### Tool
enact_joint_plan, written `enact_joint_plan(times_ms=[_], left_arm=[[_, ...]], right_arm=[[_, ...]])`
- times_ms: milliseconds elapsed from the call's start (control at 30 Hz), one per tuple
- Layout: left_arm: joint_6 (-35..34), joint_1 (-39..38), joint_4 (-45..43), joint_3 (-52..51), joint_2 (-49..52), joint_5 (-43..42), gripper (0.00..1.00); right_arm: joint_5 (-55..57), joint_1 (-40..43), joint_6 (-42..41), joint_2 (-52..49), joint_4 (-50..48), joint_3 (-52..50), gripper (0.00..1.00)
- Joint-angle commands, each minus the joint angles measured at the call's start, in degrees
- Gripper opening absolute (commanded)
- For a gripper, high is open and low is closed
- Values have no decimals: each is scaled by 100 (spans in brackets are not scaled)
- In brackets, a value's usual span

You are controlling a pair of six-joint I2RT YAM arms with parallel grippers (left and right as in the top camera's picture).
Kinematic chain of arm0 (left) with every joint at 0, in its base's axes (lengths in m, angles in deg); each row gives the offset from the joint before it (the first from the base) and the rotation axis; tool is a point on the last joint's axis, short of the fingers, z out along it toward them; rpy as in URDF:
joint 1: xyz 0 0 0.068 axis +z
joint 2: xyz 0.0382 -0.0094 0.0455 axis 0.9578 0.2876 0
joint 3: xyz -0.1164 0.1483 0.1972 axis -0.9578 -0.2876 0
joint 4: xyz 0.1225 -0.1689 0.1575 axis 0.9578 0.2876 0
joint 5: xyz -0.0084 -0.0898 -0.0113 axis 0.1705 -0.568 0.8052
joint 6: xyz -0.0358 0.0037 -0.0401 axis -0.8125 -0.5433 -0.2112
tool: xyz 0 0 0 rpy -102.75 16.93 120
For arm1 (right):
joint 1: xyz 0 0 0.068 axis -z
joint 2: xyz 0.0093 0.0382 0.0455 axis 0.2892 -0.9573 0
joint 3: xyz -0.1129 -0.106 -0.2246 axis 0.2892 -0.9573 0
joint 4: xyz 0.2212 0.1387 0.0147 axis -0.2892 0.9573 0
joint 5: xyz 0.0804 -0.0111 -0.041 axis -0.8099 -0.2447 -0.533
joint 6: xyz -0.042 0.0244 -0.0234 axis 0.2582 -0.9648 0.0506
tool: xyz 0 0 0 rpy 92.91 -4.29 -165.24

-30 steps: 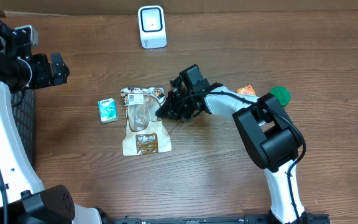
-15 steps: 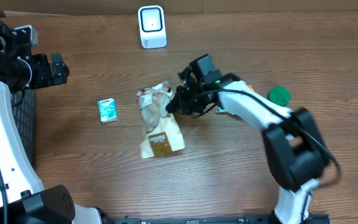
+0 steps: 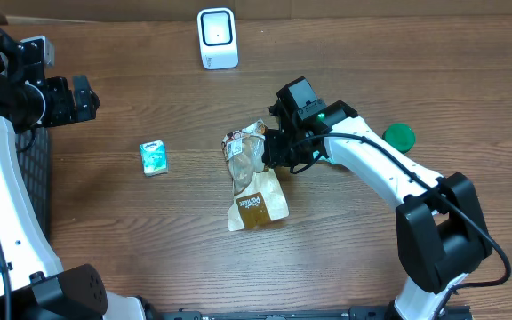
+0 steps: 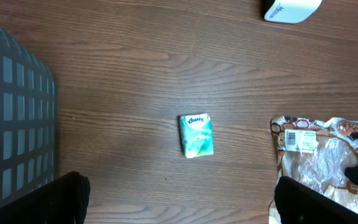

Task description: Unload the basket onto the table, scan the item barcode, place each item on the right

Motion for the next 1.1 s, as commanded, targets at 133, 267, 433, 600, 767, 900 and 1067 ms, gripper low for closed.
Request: enact_joint_plan(times_ms=[133, 267, 433, 600, 767, 900, 1067], left_arm=[[87, -39, -4, 48, 20, -26, 100], [87, -39, -4, 48, 20, -26, 100], [87, -39, -4, 48, 20, -26, 100], [87, -39, -4, 48, 20, -26, 100], [87, -39, -4, 48, 20, -26, 100], [87, -39, -4, 48, 20, -26, 99], [87, -39, -4, 48, 20, -26, 99]], right_arm=[[162, -31, 151, -7, -63, -11, 4], [-208, -24, 146, -7, -286, -9, 4], [-761, -20, 105, -7, -632, -9, 4], [-734, 35, 111, -4, -555, -9, 4], [-573, 55, 129, -7, -553, -11, 4], [-584, 55, 129, -4, -557, -11, 4], [-599, 55, 127, -7, -529, -11, 4]])
